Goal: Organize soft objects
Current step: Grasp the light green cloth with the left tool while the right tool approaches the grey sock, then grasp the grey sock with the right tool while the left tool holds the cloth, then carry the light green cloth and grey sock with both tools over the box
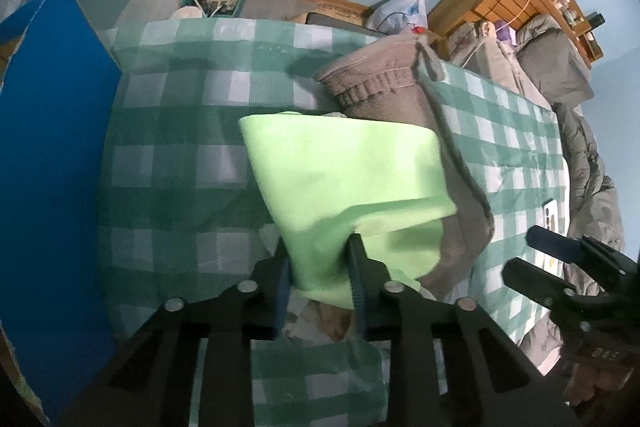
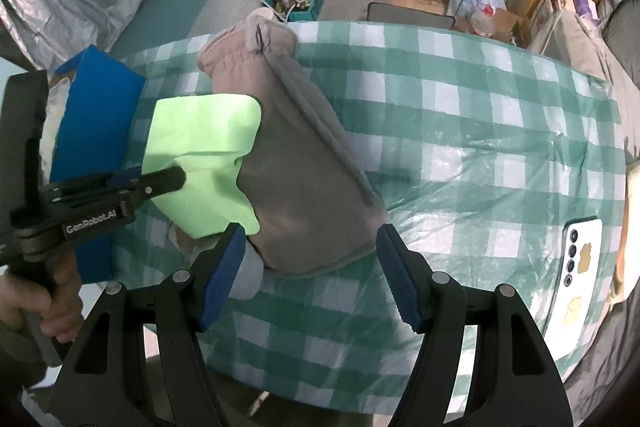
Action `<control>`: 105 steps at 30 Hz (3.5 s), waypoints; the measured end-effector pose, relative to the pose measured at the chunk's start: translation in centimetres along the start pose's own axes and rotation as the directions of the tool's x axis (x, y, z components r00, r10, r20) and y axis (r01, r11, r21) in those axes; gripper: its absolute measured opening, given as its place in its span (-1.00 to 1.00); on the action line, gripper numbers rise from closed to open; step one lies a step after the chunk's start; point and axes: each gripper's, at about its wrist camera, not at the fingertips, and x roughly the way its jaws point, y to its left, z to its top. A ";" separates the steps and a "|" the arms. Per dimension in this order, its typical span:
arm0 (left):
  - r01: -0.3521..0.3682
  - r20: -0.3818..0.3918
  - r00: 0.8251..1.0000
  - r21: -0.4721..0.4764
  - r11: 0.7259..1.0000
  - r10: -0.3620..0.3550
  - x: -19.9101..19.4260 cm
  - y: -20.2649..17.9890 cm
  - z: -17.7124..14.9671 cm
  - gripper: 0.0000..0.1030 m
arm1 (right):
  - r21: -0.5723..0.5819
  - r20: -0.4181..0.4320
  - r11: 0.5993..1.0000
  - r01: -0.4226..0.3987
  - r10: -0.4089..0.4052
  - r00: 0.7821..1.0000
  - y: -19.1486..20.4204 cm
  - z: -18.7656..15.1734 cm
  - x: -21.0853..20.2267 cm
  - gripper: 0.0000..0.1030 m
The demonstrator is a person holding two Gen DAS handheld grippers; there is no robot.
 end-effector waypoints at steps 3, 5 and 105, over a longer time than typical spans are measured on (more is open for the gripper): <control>0.010 0.009 1.000 0.017 1.000 -0.010 -0.6 -0.1 -0.3 -0.76 | -0.003 -0.002 1.000 -0.005 0.005 1.000 0.4 -0.3 0.2 0.34; 0.016 0.012 1.000 0.024 1.000 -0.016 -0.8 -0.2 -0.4 -0.80 | -0.004 -0.006 1.000 -0.008 0.008 1.000 0.6 -0.4 0.4 0.34; -0.122 0.330 0.935 -0.036 0.992 0.127 -21.1 7.9 -8.5 -0.82 | -0.303 0.137 0.944 -0.129 0.177 0.975 15.9 0.8 -8.8 -0.61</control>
